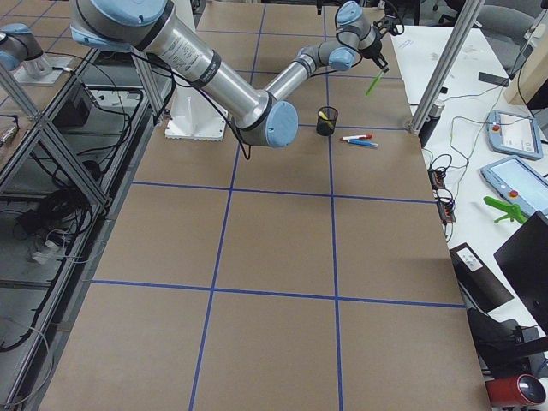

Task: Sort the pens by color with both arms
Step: 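Lower the green highlighter onto the table beyond the cup with the right gripper, then withdraw the right arm while the left arm reaches over the pen cup, then lower the left gripper onto the yellow highlighter in the cup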

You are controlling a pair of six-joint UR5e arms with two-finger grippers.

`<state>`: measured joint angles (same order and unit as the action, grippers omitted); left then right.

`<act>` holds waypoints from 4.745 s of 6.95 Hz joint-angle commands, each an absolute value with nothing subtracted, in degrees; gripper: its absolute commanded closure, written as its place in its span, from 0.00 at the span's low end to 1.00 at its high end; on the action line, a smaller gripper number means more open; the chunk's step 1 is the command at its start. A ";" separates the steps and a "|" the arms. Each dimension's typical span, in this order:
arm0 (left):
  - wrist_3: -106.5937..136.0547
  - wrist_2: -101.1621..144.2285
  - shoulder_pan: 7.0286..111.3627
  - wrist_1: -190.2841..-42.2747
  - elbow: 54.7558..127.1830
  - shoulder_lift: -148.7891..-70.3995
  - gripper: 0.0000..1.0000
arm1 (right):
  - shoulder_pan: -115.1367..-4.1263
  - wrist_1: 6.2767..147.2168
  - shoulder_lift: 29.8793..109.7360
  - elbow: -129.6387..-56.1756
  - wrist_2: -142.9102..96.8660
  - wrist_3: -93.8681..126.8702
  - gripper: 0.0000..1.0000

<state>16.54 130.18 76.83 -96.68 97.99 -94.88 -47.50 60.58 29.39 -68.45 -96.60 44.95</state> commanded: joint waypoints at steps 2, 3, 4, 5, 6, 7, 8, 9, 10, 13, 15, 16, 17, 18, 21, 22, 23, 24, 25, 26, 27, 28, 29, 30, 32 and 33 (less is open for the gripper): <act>17.14 130.08 76.73 -96.77 97.56 -95.10 0.00 | -47.46 70.54 29.27 -66.71 -102.48 45.09 0.82; 17.14 129.90 76.73 -96.77 97.56 -95.10 0.00 | -47.37 71.01 28.48 -64.62 -102.48 44.57 0.81; 17.14 129.82 76.73 -96.77 97.56 -95.10 0.00 | -47.37 70.93 27.08 -63.03 -102.48 44.30 0.81; 17.40 129.81 76.73 -96.77 97.56 -95.10 0.00 | -47.37 70.75 26.72 -63.02 -102.31 43.60 0.81; 23.23 129.81 76.64 -96.68 97.82 -97.45 0.00 | -46.94 70.58 26.63 -62.93 -101.87 43.51 0.80; 30.95 129.99 75.60 -96.59 98.08 -101.04 0.00 | -46.76 70.49 26.46 -62.93 -101.69 43.51 0.75; 36.94 129.99 71.58 -96.50 98.52 -103.16 0.00 | -46.58 70.40 26.28 -62.93 -101.43 43.94 0.30; 42.14 129.82 69.46 -96.50 98.79 -104.92 0.00 | -46.58 70.40 26.28 -63.02 -101.51 44.03 0.23; 46.62 129.90 67.43 -96.42 99.49 -106.25 0.00 | -46.58 70.31 26.28 -63.19 -101.51 44.12 0.22; 58.75 129.82 62.59 -96.33 101.25 -110.90 0.00 | -46.67 69.61 28.03 -65.56 -101.60 44.30 0.21; 69.12 129.20 57.24 -96.15 101.25 -116.08 0.00 | -49.89 69.70 30.74 -68.79 -105.69 43.77 0.10; 75.78 127.46 54.43 -96.07 100.73 -118.63 0.00 | -54.71 69.70 35.29 -72.99 -114.26 43.42 0.02; 84.03 126.22 51.45 -96.06 98.90 -121.87 0.00 | -58.06 70.05 41.42 -77.74 -118.96 43.33 0.01; 91.16 125.78 50.02 -96.41 95.14 -127.04 0.00 | -60.10 70.74 47.75 -81.87 -120.74 43.94 0.01; 111.11 119.30 44.93 -110.31 84.33 -135.87 0.00 | -68.35 94.43 60.60 -97.87 -122.61 43.24 0.00; 113.18 115.70 41.87 -111.78 81.50 -139.10 0.00 | -71.08 94.05 69.17 -101.83 -122.61 41.68 0.00; 112.68 110.36 38.88 -111.62 78.08 -143.31 0.00 | -74.32 94.13 79.18 -107.00 -122.61 36.27 0.00; 111.98 109.43 37.46 -109.01 75.96 -146.39 0.00 | -77.14 94.13 86.59 -111.75 -122.96 34.30 0.00; 106.58 108.03 36.57 -104.90 75.94 -148.08 0.01 | -78.30 94.13 89.70 -114.15 -123.13 33.67 0.00; 102.00 105.32 34.65 -102.68 75.94 -148.79 0.01 | -78.75 94.39 90.69 -115.91 -123.22 33.66 0.00; 99.00 104.95 33.58 -101.35 75.94 -148.62 0.04 | -78.75 94.66 90.70 -115.75 -123.22 33.58 0.00; 95.22 102.94 32.10 -99.51 75.85 -148.54 0.09 | -78.66 94.57 90.79 -115.49 -122.96 33.75 0.00; 93.88 101.53 31.21 -99.32 75.85 -148.10 0.16 | -78.66 94.48 90.62 -115.58 -122.87 33.58 0.00; 93.78 101.25 30.77 -99.23 75.76 -148.01 0.27 | -78.66 94.40 90.18 -115.58 -122.87 33.57 0.00; 93.69 99.33 30.85 -99.23 74.89 -148.53 0.34 | -78.66 94.31 90.70 -116.27 -122.78 33.57 0.00; 93.52 98.36 30.85 -99.23 74.88 -148.62 0.35 | -78.66 94.31 90.36 -116.11 -122.70 33.57 0.00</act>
<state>93.71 99.56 30.89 -99.24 75.12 -148.43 -78.66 94.34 90.53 -116.06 -122.77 33.58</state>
